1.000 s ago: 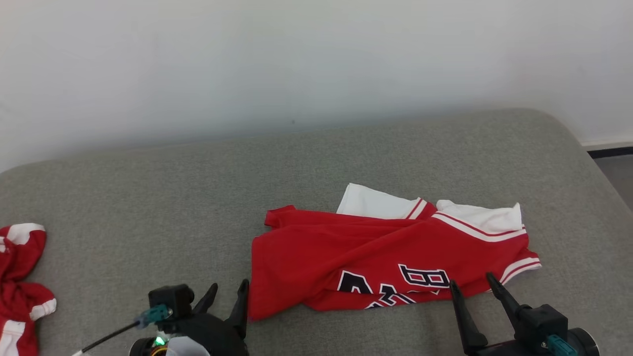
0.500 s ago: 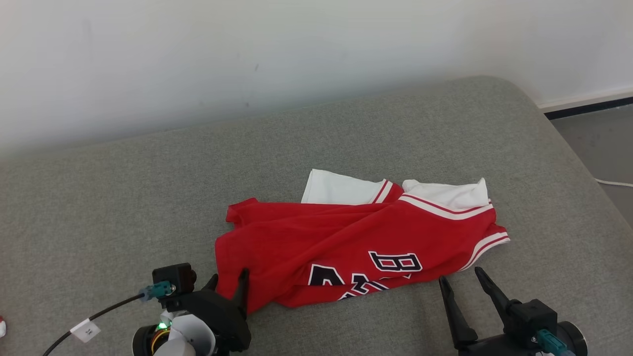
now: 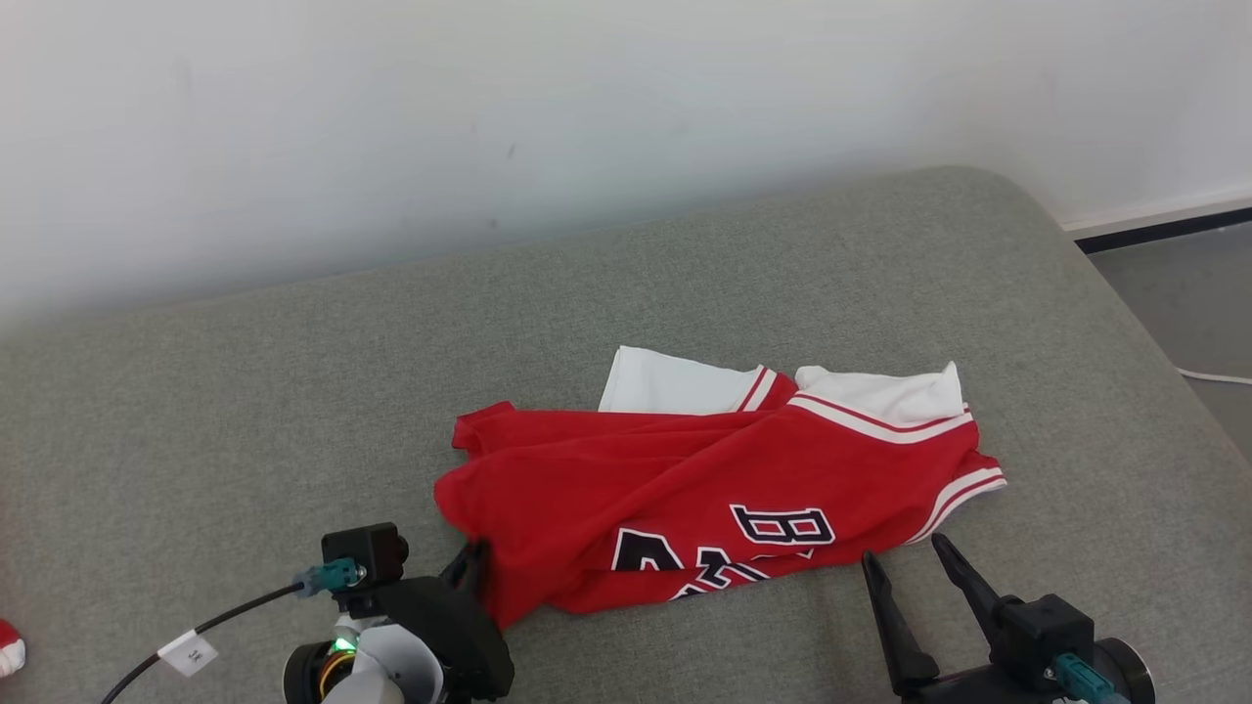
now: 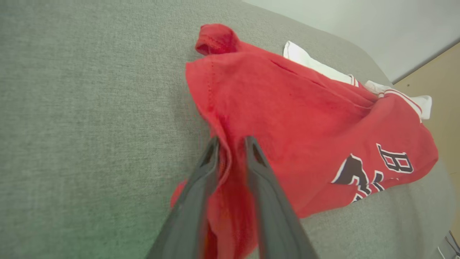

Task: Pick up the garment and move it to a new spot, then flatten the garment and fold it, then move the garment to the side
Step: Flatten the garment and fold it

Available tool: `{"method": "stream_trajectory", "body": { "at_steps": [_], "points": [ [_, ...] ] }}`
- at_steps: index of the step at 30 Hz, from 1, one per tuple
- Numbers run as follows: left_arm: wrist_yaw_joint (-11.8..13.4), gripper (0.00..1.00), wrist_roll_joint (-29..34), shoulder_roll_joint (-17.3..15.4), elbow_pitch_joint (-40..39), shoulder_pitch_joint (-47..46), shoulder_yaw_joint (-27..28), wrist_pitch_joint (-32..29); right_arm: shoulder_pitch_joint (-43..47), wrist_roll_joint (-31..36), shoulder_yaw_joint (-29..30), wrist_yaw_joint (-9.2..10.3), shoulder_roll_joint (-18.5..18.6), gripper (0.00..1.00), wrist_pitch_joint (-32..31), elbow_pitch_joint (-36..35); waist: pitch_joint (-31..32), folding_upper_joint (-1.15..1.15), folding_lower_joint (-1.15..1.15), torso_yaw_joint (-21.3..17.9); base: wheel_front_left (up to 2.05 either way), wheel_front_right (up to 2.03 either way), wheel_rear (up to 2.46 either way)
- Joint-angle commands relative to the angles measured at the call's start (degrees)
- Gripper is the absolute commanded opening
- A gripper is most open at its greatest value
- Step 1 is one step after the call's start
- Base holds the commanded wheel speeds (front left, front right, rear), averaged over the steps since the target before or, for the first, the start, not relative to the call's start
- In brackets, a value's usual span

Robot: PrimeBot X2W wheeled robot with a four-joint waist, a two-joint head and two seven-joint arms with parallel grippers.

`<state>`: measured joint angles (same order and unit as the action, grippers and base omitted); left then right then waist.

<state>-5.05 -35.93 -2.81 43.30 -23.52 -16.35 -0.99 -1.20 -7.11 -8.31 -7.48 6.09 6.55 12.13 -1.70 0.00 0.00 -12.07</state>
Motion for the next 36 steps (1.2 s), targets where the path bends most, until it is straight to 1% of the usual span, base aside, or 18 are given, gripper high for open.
{"method": "stream_trajectory", "body": {
  "at_steps": [1, 8, 14, 15, 16, 21, 25, 29, 30, 31, 32, 33, 36],
  "points": [
    [-0.2, 0.00, -0.6, -0.1, 0.0, 0.2, -0.2, 0.4, -0.1, -0.4, 0.0, -0.03, 0.2, 1.00, 0.0, 0.1, 0.1, 0.00, 0.00, 0.1, 0.00, 0.00, 0.00],
    [-0.4, 0.00, -1.9, -0.1, -2.4, 2.9, -0.8, 4.1, 0.9, -0.5, 0.6, -0.03, 0.6, 1.00, -0.3, -0.4, 0.7, 0.00, 0.00, 1.1, 0.00, 0.00, 0.00],
    [-0.9, 0.00, -3.6, -0.6, -9.3, 9.1, -1.6, 3.7, 1.5, -0.6, 1.2, -0.03, 0.7, 1.00, -0.6, -0.8, 1.2, 0.00, 0.00, 2.7, 0.00, 0.00, 0.00],
    [-1.1, 0.00, -4.4, -0.9, -12.4, 11.5, -1.8, 3.2, 1.9, -0.5, 1.2, -0.03, 0.5, 1.00, -0.8, -1.0, 1.3, 0.00, 0.00, 3.2, 0.00, 0.00, 0.00],
    [-1.1, 0.00, -4.6, -1.1, -13.9, 12.7, -1.8, 3.0, 2.1, -0.4, 1.3, -0.03, 0.4, 1.00, -0.8, -1.0, 1.3, 0.00, 0.00, 3.4, 0.00, 0.00, 0.00],
    [1.4, 0.00, -3.2, -3.2, -20.0, 17.7, -2.6, 1.3, 2.3, -0.5, 1.4, -0.03, 0.2, 1.00, -1.1, -1.4, 1.3, 0.00, 0.00, 4.2, 0.00, 0.00, 0.00],
    [3.1, 0.00, -1.3, -5.3, -21.9, 20.2, -3.9, -1.0, 2.2, -0.8, 1.2, -0.03, 0.2, 1.00, -1.2, -1.2, 1.1, 0.00, 0.00, 4.6, 0.00, 0.00, 0.00],
    [3.8, 0.00, -0.7, -5.9, -23.2, 21.6, -4.8, -2.3, 2.1, -1.0, 1.3, -0.03, 0.2, 1.00, -1.2, -1.0, 0.9, 0.00, 0.00, 4.9, 0.00, 0.00, 0.00],
    [3.8, 0.11, -0.6, -6.1, -23.4, 21.7, -5.0, -2.7, 2.1, -1.1, 1.3, -0.03, 0.1, 1.00, -1.2, -1.0, 0.9, 0.00, 0.00, 5.0, 0.00, 0.00, 0.00],
    [3.8, 0.52, -0.6, -6.2, -23.7, 21.7, -5.1, -2.9, 2.1, -1.1, 1.4, -0.04, 0.1, 1.00, -1.2, -0.9, 0.9, 0.00, 0.00, 5.0, 0.00, 0.00, 0.00],
    [3.9, 0.86, -0.6, -6.2, -24.0, 21.8, -5.2, -3.1, 2.0, -1.0, 1.4, -0.04, 0.1, 1.00, -1.3, -0.9, 0.9, 0.00, 0.00, 5.1, 0.00, 0.00, 0.00],
    [4.0, 1.00, -0.7, -6.2, -24.1, 21.8, -5.2, -3.2, 2.0, -1.0, 1.4, -0.03, 0.1, 1.00, -1.3, -0.8, 0.9, 0.00, 0.00, 5.1, 0.00, 0.00, 0.00],
    [4.6, 1.00, -0.5, -6.3, -24.7, 21.8, -5.0, -2.9, 1.9, -1.0, 1.5, -0.04, -0.1, 1.00, -1.2, -0.8, 1.0, 0.00, 0.00, 5.2, 0.00, 0.00, 0.00]
  ]
}}
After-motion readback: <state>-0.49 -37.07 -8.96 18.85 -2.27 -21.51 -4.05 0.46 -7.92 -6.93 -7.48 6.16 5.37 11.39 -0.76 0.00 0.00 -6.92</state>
